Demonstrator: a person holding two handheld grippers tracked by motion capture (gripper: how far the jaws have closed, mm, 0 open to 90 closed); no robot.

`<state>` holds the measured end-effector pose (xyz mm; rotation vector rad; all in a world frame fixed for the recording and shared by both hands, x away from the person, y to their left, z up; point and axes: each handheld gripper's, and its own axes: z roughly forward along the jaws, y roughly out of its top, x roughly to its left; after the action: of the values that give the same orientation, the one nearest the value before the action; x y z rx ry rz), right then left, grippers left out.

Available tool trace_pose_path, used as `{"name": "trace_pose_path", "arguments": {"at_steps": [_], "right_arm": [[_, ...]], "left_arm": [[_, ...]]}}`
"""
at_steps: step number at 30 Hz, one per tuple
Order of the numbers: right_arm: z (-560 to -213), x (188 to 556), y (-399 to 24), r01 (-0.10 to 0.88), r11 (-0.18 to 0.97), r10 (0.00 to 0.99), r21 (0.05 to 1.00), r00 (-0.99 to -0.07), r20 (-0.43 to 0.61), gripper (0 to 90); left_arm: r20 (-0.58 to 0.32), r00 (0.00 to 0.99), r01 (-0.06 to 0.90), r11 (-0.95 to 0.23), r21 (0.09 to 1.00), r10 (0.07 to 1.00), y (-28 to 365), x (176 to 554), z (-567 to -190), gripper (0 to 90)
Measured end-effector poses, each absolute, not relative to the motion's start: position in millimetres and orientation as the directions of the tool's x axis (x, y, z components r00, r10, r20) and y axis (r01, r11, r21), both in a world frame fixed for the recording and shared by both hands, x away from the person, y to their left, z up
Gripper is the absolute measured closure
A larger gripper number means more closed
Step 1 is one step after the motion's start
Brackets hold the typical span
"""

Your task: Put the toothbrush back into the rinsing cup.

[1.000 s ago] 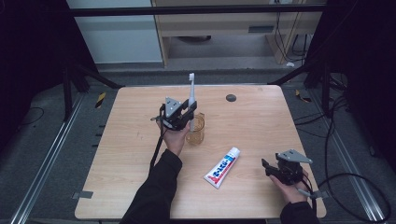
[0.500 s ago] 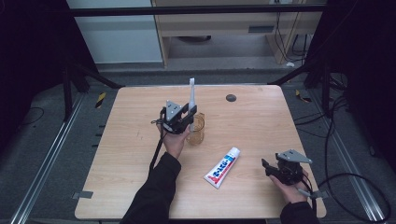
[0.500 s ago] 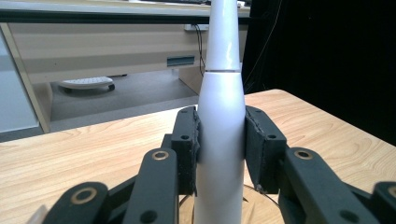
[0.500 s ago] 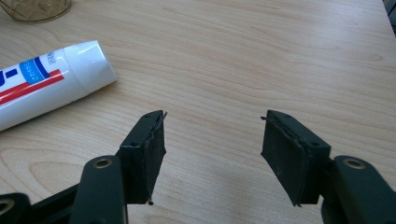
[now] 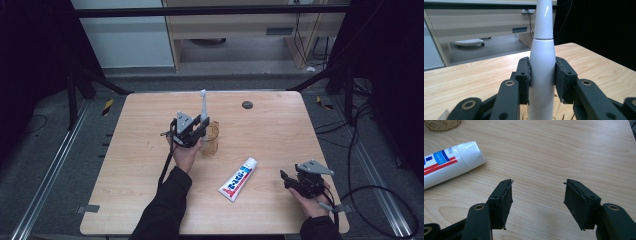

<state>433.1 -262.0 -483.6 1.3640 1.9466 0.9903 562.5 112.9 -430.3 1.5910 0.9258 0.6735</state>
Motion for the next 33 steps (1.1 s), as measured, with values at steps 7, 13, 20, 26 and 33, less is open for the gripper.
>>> {"name": "trace_pose_path", "arguments": {"at_steps": [7,13,20,26,33], "right_arm": [[-484,433,-262,0.533,0.21,0.945,0.82,-0.326,-0.031,39.2],[-484,433,-262,0.532,0.211,0.945,0.82,-0.326,-0.031,39.2],[-484,433,-262,0.53,0.213,0.945,0.821,-0.327,-0.034,39.2],[-484,433,-261,0.531,0.214,0.945,0.82,-0.326,-0.035,39.2],[-484,433,-261,0.531,0.213,0.945,0.82,-0.326,-0.034,39.1]], "left_arm": [[-0.05,0.531,0.218,-0.079,0.973,0.846,115,562,-435,66.6],[-0.049,0.529,0.229,-0.087,0.97,0.847,116,560,-441,66.6],[-0.038,0.531,0.23,-0.101,0.968,0.846,115,558,-445,66.5],[-0.035,0.535,0.237,-0.11,0.965,0.844,117,557,-448,66.4],[-0.041,0.536,0.239,-0.105,0.965,0.843,119,557,-449,65.6]]}}
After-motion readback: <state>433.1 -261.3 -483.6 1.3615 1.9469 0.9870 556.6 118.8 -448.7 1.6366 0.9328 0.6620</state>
